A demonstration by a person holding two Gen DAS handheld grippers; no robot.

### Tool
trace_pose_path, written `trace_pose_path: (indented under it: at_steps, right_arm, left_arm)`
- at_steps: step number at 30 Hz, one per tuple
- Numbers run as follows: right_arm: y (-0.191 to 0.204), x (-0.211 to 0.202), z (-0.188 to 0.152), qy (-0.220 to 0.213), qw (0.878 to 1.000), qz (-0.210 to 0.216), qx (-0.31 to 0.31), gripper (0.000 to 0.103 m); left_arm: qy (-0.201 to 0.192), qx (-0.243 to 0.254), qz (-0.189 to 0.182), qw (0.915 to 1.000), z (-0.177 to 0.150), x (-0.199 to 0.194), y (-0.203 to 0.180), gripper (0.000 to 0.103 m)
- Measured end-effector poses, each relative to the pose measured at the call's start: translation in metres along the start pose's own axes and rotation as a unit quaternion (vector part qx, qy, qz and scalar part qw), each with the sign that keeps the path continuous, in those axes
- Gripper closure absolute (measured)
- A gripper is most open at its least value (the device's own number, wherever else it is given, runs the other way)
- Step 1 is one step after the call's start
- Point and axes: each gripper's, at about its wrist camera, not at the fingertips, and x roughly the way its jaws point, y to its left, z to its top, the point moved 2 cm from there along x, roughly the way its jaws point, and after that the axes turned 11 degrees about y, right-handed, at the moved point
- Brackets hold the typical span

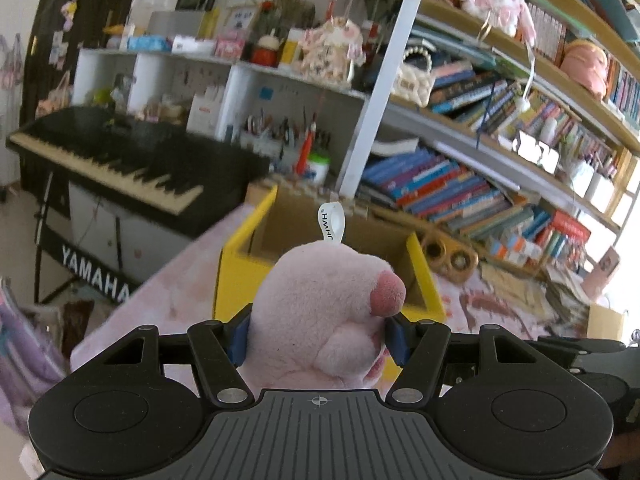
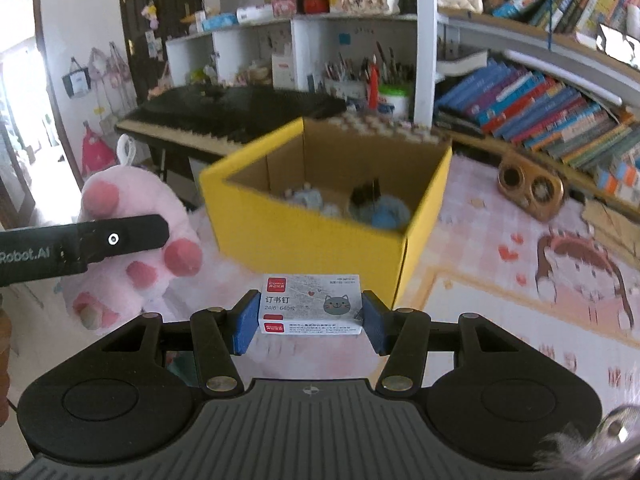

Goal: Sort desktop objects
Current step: 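Carry the pig plush and staple box with both tools toward the yellow box, then lower both tools into the yellow box and open them to release pig and staples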

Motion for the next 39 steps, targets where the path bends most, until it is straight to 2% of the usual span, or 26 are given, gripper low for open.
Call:
trace_pose_path:
  at_steps: [7, 15, 18, 22, 24, 26, 29, 32, 35, 39]
  right_arm:
    - [-0.023, 0.011, 0.049, -0.037, 0.999, 0.011, -0.015, 0.052]
    - [-0.061, 0.043, 0.095, -0.046, 0.998, 0.004, -0.039, 0.052]
    - [-0.073, 0.061, 0.108, -0.04, 0.998, 0.005, -0.048, 0.052]
    - [-0.083, 0.085, 0.12, -0.028, 0.997, 0.003, -0.065, 0.052]
    - [-0.087, 0.097, 0.125, -0.02, 0.997, 0.003, -0.074, 0.052]
    - [-0.09, 0.109, 0.13, -0.009, 0.997, 0.0, -0.081, 0.052]
    - [-0.094, 0.122, 0.133, 0.005, 0.996, 0.005, -0.087, 0.052]
    - [-0.095, 0.132, 0.136, 0.019, 0.995, 0.01, -0.1, 0.052]
    - [-0.092, 0.141, 0.136, 0.031, 0.993, 0.011, -0.115, 0.052]
    - [-0.095, 0.15, 0.14, 0.047, 0.991, 0.009, -0.126, 0.052]
  left_arm:
    - [-0.021, 0.025, 0.004, 0.9995, 0.046, 0.037, -0.012, 0.039]
    - [-0.024, 0.049, 0.03, 0.9981, 0.085, 0.096, -0.024, 0.039]
    - [-0.003, 0.048, 0.045, 0.9978, 0.093, 0.127, -0.024, 0.039]
    - [0.049, 0.055, 0.063, 0.9953, 0.089, 0.168, -0.025, 0.039]
    - [0.077, 0.066, 0.074, 0.9921, 0.083, 0.185, -0.027, 0.039]
    - [0.1, 0.055, 0.078, 0.9903, 0.078, 0.198, -0.021, 0.039]
    - [0.133, 0.06, 0.103, 0.9839, 0.068, 0.212, -0.016, 0.04]
    - [0.135, 0.057, 0.097, 0.9844, 0.067, 0.211, -0.016, 0.037]
    - [0.138, 0.058, 0.111, 0.9825, 0.07, 0.21, -0.016, 0.033]
    - [0.128, 0.036, 0.098, 0.9863, 0.072, 0.206, -0.007, 0.026]
